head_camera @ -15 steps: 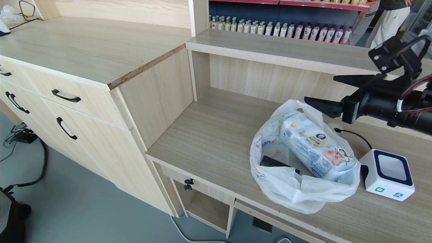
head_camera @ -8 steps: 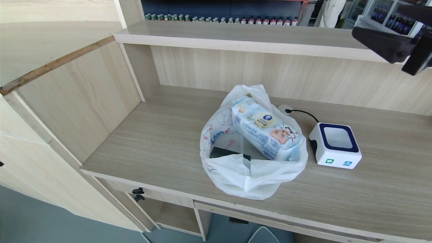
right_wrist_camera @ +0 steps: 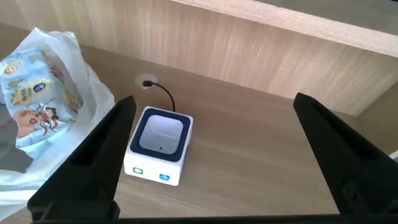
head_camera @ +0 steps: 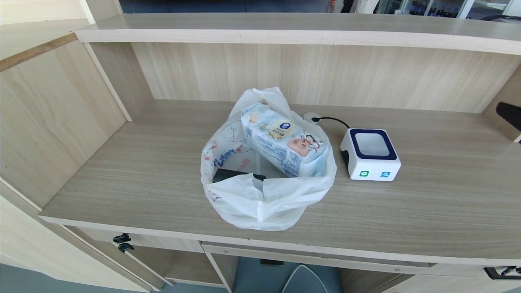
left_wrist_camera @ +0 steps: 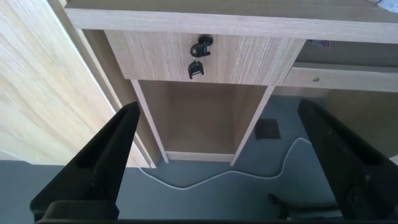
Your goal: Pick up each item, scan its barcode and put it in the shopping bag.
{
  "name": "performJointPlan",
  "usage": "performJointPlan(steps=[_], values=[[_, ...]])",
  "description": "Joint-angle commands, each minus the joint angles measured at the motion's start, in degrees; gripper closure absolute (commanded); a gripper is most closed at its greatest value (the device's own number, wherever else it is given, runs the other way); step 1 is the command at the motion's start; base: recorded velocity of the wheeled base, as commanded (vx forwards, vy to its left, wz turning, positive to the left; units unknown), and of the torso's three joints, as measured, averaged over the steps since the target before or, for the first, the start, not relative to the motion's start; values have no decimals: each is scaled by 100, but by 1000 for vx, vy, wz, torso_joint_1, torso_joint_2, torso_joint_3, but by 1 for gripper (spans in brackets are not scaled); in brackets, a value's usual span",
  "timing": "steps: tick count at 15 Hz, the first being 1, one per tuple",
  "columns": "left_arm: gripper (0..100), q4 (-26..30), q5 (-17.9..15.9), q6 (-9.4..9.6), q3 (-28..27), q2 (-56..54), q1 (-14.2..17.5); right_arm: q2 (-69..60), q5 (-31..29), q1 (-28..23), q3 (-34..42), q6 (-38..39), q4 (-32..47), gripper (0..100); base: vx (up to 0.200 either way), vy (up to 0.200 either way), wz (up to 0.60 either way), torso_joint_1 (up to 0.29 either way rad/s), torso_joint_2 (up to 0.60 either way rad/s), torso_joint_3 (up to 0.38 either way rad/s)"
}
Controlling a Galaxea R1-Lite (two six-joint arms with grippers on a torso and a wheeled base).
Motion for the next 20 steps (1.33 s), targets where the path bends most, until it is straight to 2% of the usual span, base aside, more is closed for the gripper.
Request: performJointPlan(steps=[1, 2, 4, 5, 6, 7, 9, 10, 12, 13, 14, 15, 16, 18, 20], values=[[0, 1, 1, -1, 0, -2, 1, -990, -118, -218, 870, 515, 478, 0, 0, 0, 0, 0, 0, 0], [0, 1, 1, -1, 0, -2, 1, -1315, -303, -253, 1398, 797, 601, 0, 0, 0, 0, 0, 0, 0], [0, 1, 1, -1, 0, -2, 1, -1851, -452, -262, 1863, 1263, 1040, 0, 0, 0, 0, 0, 0, 0], [0, 1, 1, -1, 0, -2, 1, -2379, -452, -279, 1916, 1658, 2332, 0, 0, 0, 0, 0, 0, 0], [0, 1, 1, -1, 0, -2, 1, -2739, -452, -376, 2109, 1711, 2877, 0, 0, 0, 0, 0, 0, 0], [0, 1, 1, -1, 0, -2, 1, -3152, -426, -622, 2496, 1702, 2948, 0, 0, 0, 0, 0, 0, 0], [0, 1, 1, -1, 0, -2, 1, -4435, -408, -886, 3481, 1561, 3000, 0, 0, 0, 0, 0, 0, 0], [0, 1, 1, -1, 0, -2, 1, -4840, -303, -1070, 3630, 1482, 2965, 0, 0, 0, 0, 0, 0, 0], [0, 1, 1, -1, 0, -2, 1, -4787, -268, -1158, 3718, 1430, 2710, 0, 0, 0, 0, 0, 0, 0], [0, 1, 1, -1, 0, -2, 1, -4831, -250, -1422, 3709, 1139, 2728, 0, 0, 0, 0, 0, 0, 0], [0, 1, 1, -1, 0, -2, 1, -5209, 84, -1791, 3709, 964, 2666, 0, 0, 0, 0, 0, 0, 0], [0, 1, 1, -1, 0, -2, 1, -5323, 356, -1835, 3771, 972, 2578, 0, 0, 0, 0, 0, 0, 0], [0, 1, 1, -1, 0, -2, 1, -5341, 646, -1765, 4140, 964, 1770, 0, 0, 0, 0, 0, 0, 0], [0, 1, 1, -1, 0, -2, 1, -5341, 585, -1765, 4272, 964, 1199, 0, 0, 0, 0, 0, 0, 0], [0, 1, 1, -1, 0, -2, 1, -5341, 585, -1765, 4272, 964, 1181, 0, 0, 0, 0, 0, 0, 0]])
